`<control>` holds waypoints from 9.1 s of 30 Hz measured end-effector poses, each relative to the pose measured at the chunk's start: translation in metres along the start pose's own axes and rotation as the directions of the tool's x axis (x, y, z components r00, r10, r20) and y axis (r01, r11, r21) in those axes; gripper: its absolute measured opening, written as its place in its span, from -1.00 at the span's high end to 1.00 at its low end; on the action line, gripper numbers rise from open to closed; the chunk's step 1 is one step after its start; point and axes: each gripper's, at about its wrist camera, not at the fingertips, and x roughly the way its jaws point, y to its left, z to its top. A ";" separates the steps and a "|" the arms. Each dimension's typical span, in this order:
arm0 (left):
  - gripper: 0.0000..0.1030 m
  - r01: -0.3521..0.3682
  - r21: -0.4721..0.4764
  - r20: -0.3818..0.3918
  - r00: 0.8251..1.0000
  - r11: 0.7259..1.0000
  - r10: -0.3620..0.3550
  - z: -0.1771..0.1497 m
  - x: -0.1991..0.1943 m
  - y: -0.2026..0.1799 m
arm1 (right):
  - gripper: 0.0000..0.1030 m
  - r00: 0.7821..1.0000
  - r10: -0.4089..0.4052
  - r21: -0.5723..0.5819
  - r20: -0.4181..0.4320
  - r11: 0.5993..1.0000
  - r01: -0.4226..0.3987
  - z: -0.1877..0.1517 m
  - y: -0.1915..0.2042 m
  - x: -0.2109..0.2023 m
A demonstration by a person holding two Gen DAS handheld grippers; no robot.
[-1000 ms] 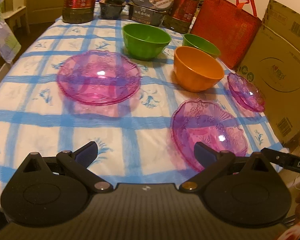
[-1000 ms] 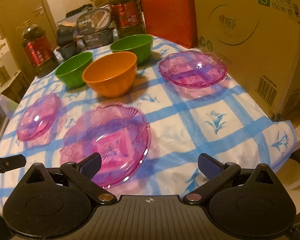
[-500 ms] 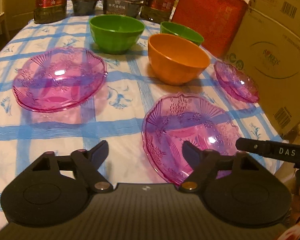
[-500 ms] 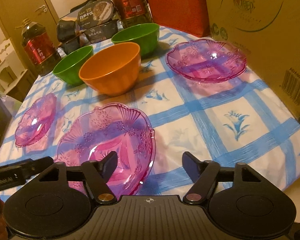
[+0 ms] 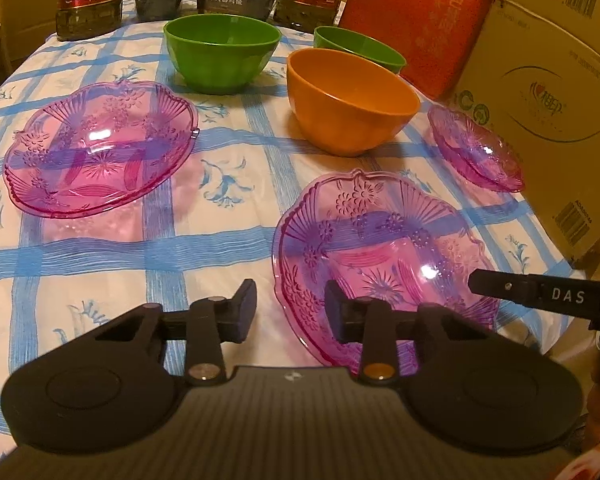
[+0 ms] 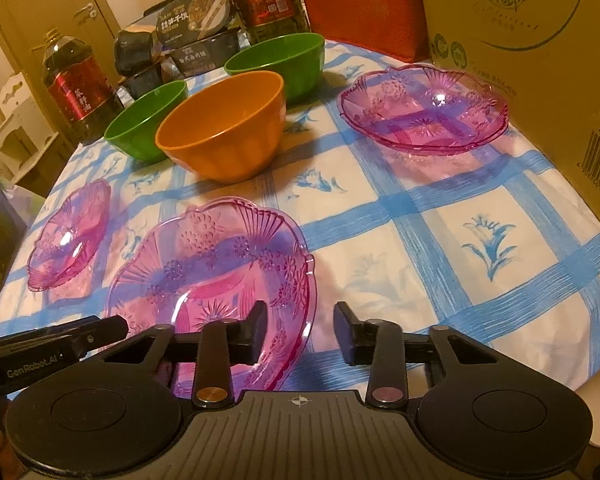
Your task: Organize plates and bowls
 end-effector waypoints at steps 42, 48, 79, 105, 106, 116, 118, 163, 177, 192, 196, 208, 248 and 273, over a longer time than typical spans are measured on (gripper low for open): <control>0.77 -0.063 -0.125 0.112 0.991 0.990 0.077 0.022 -0.074 0.072 | 0.80 0.993 0.092 -0.147 0.069 0.986 -0.081 0.015 0.092 -0.013; 0.78 -0.113 -0.168 0.139 0.981 0.979 0.137 0.035 -0.087 0.108 | 0.80 0.985 0.156 -0.199 0.071 0.970 -0.139 0.028 0.133 0.003; 0.78 -0.169 -0.248 0.070 0.979 0.954 0.192 0.086 -0.030 0.201 | 0.80 0.985 0.168 -0.261 -0.025 0.951 -0.169 0.076 0.208 0.109; 0.69 -0.186 -0.236 0.065 0.976 0.954 0.206 0.085 -0.019 0.202 | 0.60 0.994 0.105 -0.310 -0.014 0.945 -0.104 0.072 0.214 0.123; 0.69 -0.189 -0.237 0.070 0.975 0.953 0.211 0.085 -0.021 0.202 | 0.37 0.994 0.109 -0.305 -0.002 0.947 -0.104 0.072 0.213 0.122; 0.60 -0.172 -0.288 0.080 0.976 0.942 0.202 0.074 -0.043 0.193 | 0.10 0.991 0.131 -0.219 0.003 0.967 -0.127 0.064 0.192 0.096; 0.59 -0.177 -0.288 0.074 0.976 0.941 0.206 0.069 -0.048 0.187 | 0.10 0.993 0.121 -0.201 -0.002 0.972 -0.119 0.058 0.185 0.089; -0.45 0.019 -0.041 0.070 0.997 0.999 -0.016 0.043 -0.044 -0.033 | -0.25 0.983 -0.169 0.078 0.077 0.984 0.163 0.021 0.000 -0.055; -0.52 0.063 0.007 0.058 0.996 0.998 -0.064 0.051 -0.030 -0.067 | -0.26 0.976 -0.197 0.129 0.091 0.974 0.184 0.025 -0.028 -0.065; -0.52 0.091 0.032 0.054 0.994 0.995 -0.093 0.063 -0.010 -0.097 | -0.26 0.971 -0.212 0.173 0.107 0.966 0.192 0.032 -0.055 -0.066; -0.52 0.119 0.027 0.062 0.991 0.993 -0.120 0.068 0.000 -0.106 | -0.25 0.967 -0.223 0.188 0.122 0.962 0.198 0.039 -0.066 -0.065; -0.42 0.159 -0.002 0.060 0.985 0.987 -0.159 0.083 0.052 -0.140 | -0.25 0.957 -0.224 0.232 0.186 0.956 0.179 0.067 -0.106 -0.047; 0.63 0.169 -0.176 0.088 0.984 0.970 -0.155 0.098 0.173 -0.170 | 0.68 0.962 -0.193 0.306 0.192 0.943 0.129 0.115 -0.168 0.049; 0.73 0.169 -0.065 0.045 0.985 0.983 -0.166 0.074 0.110 -0.152 | 0.73 0.964 -0.185 0.328 0.192 0.938 0.114 0.071 -0.132 0.002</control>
